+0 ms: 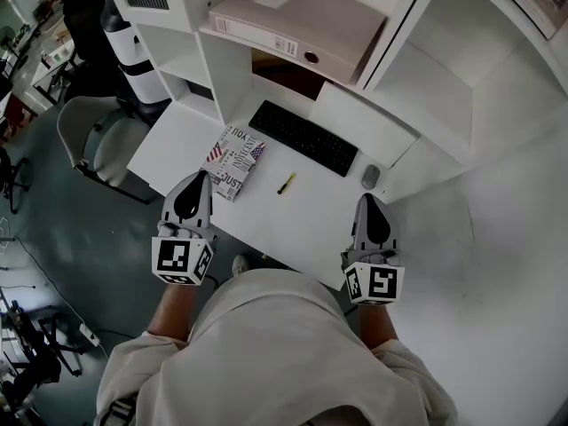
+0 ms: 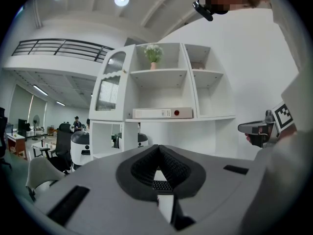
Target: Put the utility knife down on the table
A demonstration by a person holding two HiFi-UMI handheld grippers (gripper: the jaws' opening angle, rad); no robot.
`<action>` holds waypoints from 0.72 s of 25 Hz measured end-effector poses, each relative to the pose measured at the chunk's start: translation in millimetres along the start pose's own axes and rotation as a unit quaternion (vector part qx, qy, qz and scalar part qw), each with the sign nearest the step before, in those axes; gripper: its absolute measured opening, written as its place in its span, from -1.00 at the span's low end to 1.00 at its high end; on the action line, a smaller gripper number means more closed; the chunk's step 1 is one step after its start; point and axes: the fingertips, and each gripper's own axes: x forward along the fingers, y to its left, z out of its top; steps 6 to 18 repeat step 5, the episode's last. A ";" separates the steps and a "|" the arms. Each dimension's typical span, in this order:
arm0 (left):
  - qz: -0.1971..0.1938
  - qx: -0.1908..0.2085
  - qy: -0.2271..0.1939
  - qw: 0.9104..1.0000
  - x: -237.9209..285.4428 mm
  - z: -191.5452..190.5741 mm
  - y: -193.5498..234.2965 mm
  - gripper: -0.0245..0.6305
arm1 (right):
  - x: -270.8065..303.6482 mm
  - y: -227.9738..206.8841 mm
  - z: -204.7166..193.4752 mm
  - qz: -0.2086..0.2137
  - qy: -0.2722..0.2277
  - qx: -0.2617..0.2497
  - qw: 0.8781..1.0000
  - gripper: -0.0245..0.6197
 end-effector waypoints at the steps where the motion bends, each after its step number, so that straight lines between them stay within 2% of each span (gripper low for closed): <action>1: -0.001 -0.002 0.001 1.000 0.7 -0.8 -0.1 -0.93 | -0.1 -0.4 -0.6 0.000 0.000 0.000 1.000 -0.91; 18: -0.003 -0.004 0.003 1.000 3.3 -1.5 -1.2 -0.93 | 0.3 -3.4 0.2 -0.002 0.000 -0.001 1.000 -0.91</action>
